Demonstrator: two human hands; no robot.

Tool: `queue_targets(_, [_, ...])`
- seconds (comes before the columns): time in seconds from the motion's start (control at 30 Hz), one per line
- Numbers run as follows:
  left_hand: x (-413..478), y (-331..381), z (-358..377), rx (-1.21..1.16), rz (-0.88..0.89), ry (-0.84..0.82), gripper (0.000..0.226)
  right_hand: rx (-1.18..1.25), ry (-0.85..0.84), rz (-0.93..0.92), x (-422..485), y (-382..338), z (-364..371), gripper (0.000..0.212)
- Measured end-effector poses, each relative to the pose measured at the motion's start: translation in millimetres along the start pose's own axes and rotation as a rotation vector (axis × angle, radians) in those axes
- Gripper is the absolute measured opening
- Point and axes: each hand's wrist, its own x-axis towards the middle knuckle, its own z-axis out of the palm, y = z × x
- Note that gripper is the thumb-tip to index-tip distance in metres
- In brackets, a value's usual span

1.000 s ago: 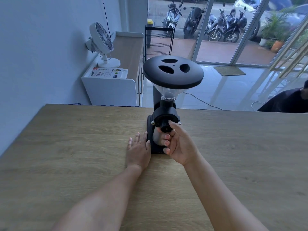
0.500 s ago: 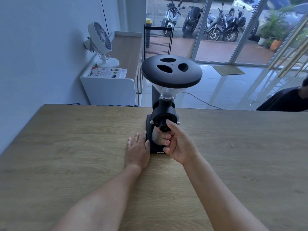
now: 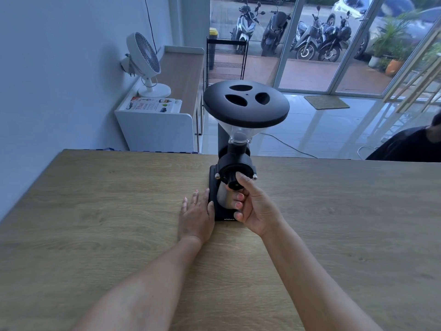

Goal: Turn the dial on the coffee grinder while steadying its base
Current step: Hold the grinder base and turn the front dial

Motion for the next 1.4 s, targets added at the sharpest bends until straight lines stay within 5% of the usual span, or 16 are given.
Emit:
queue_targets(0.77, [0.8,0.4,-1.3,-0.015,0.012,-0.002,0.053,-0.042,0.014,0.0,-0.6,-0.7,-1.0,0.062])
queue_targets(1.07, [0.8,1.2,-1.6,-0.003,0.016,0.006,0.053,0.124,-0.139,0.048,-2.3,4.9,-7.2,0.057])
queue_targets(1.4, [1.3,1.1,-3.0,0.01,0.017,-0.013,0.053,0.203,-0.129,0.044,0.1,6.9,-3.2,0.047])
